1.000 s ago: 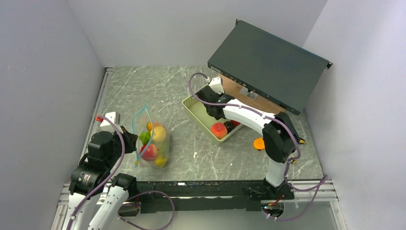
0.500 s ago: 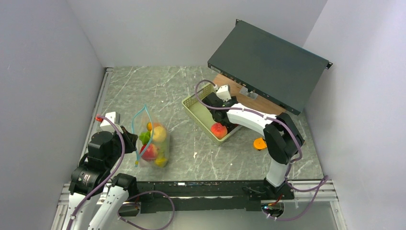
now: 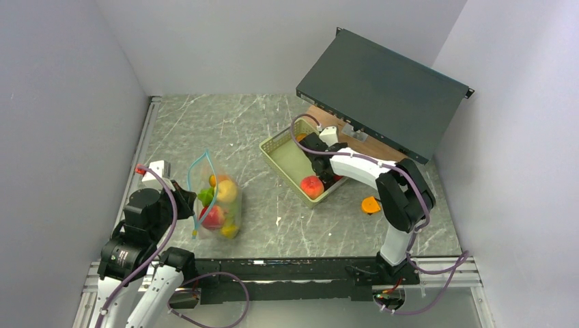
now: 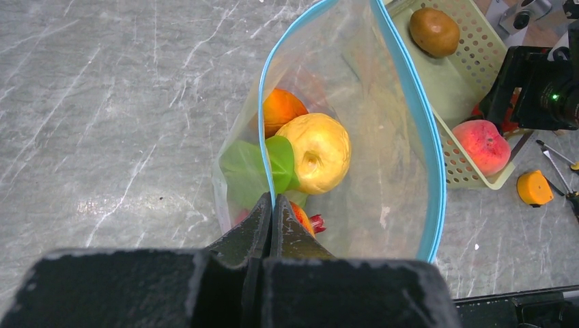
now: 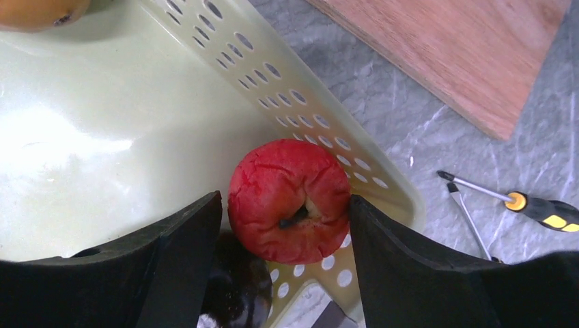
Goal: Place the food in the zip-top bag and seal the zipper
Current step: Pick up the fake fruit from the bin, then place the fake fruit in the zipper food storage bag.
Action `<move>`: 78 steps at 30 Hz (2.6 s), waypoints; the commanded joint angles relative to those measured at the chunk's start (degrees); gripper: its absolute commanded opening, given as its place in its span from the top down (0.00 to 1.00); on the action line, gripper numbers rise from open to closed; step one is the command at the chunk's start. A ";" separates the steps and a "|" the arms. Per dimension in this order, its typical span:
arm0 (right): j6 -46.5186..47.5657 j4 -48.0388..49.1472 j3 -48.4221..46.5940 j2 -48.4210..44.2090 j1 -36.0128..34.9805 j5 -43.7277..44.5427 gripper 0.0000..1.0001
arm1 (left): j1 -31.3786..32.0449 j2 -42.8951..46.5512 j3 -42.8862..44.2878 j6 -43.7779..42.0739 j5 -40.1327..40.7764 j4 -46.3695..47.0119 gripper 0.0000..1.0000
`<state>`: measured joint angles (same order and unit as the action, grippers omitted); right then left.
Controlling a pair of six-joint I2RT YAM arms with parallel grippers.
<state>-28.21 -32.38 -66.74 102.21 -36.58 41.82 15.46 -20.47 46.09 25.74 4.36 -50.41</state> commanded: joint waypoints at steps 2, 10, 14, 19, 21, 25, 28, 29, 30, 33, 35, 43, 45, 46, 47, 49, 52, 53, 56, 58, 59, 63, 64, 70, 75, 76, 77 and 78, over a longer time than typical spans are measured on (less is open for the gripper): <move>-2.96 4.02 1.50 -0.61 1.53 -6.96 0.29 | 0.18 -0.14 0.18 -0.21 -0.73 1.75 1.00; -0.02 6.01 -0.28 0.97 2.07 -6.96 0.43 | 0.18 -0.14 0.05 -0.26 -0.88 1.91 1.00; 2.38 7.95 -0.38 -2.18 1.06 -7.66 0.66 | 0.18 -0.19 0.01 -0.26 -0.84 1.94 1.00; 7.87 13.84 0.72 -7.39 -1.26 -10.75 0.88 | 0.14 -0.58 0.05 -0.35 -1.02 2.08 1.00; 8.63 14.88 0.21 -8.99 -1.69 -12.57 0.91 | 0.18 -0.72 0.07 -0.33 -0.98 1.94 1.00; 9.81 18.06 -1.00 -13.47 -3.38 -18.72 0.94 | 0.18 -0.71 0.09 -0.25 -0.91 1.90 1.00; 11.16 22.18 -1.28 -17.14 -6.05 -25.24 0.94 | 0.18 -0.63 0.05 -0.30 -0.88 1.98 1.00; 11.20 23.48 -1.41 -18.20 -6.92 -28.02 0.95 | 0.17 -0.62 0.06 -0.31 -0.85 2.01 1.00; 10.85 24.83 -1.71 -18.99 -7.79 -31.52 0.95 | 0.18 -0.62 0.05 -0.31 -0.85 1.99 1.00; 8.96 29.83 -2.65 -20.80 -10.30 -43.30 0.96 | 0.18 -0.58 0.10 -0.34 -0.80 1.90 1.00; 7.18 34.02 -3.78 -21.44 -12.23 -50.07 0.96 | 0.18 -0.33 0.14 -0.34 -0.84 1.85 1.00; 4.90 42.90 -13.60 -16.52 -21.76 -64.33 0.91 | 0.18 0.52 0.06 -0.44 -1.16 2.11 1.00; 7.71 40.65 -17.01 -14.60 -24.39 -62.80 0.85 | 0.18 0.59 0.05 -0.43 -1.20 2.08 1.00; 9.13 39.40 -18.69 -13.56 -25.46 -61.83 0.82 | 0.14 0.68 0.10 -0.38 -1.05 2.03 1.00; 10.06 37.93 -20.32 -12.34 -26.20 -60.40 0.79 | 0.15 0.76 0.14 -0.37 -0.93 1.92 1.00; 11.01 33.99 -24.02 -9.00 -26.91 -58.39 0.75 | 0.15 1.14 0.18 -0.27 -0.85 1.86 1.00; 11.53 29.44 -28.02 -5.74 -27.21 -57.01 0.67 | 0.18 1.92 0.09 -0.25 -0.86 1.94 1.00; 11.67 28.33 -29.02 -4.81 -27.34 -56.36 0.66 | 0.18 2.26 0.02 -0.25 -0.98 2.10 1.00; 12.51 25.17 -31.25 -2.62 -27.98 -53.47 0.61 | 0.18 3.01 -0.24 -0.36 -1.10 2.43 1.00; 13.57 23.27 -32.31 -1.61 -28.56 -50.70 0.57 | 0.18 3.02 -0.16 -0.35 -1.17 2.47 1.00; 14.10 22.33 -32.82 -1.13 -28.95 -49.28 0.55 | 0.18 2.99 -0.19 -0.41 -1.15 2.43 1.00; 16.16 19.68 -33.95 -0.05 -29.93 -45.17 0.46 | 0.17 2.77 -0.22 -0.42 -1.18 2.49 1.00; 16.69 19.24 -34.21 0.12 -30.17 -43.56 0.43 | 0.18 2.68 -0.25 -0.42 -1.15 2.43 1.00; 20.47 16.33 -36.57 1.54 -32.66 -36.79 0.31 | 0.18 1.54 0.03 -0.42 -1.08 2.17 1.00; 22.87 16.21 -37.36 2.04 -33.94 -33.65 0.26 | 0.18 1.87 0.05 -0.38 -1.02 2.07 1.00; 23.19 15.87 -37.85 2.34 -34.03 -32.98 0.25 | 0.18 1.98 0.01 -0.35 -1.02 2.08 1.00; 23.56 15.47 -38.36 2.58 -34.20 -32.42 0.25 | 0.14 2.05 -0.03 -0.36 -1.02 2.17 1.00; 23.81 15.12 -38.66 2.70 -34.25 -31.90 0.24 | 0.18 2.11 -0.03 -0.41 -1.02 2.16 1.00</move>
<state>-7.33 -16.88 -101.69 104.12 -70.35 5.43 15.46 -18.44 45.87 25.71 3.90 -50.41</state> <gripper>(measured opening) 0.744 0.012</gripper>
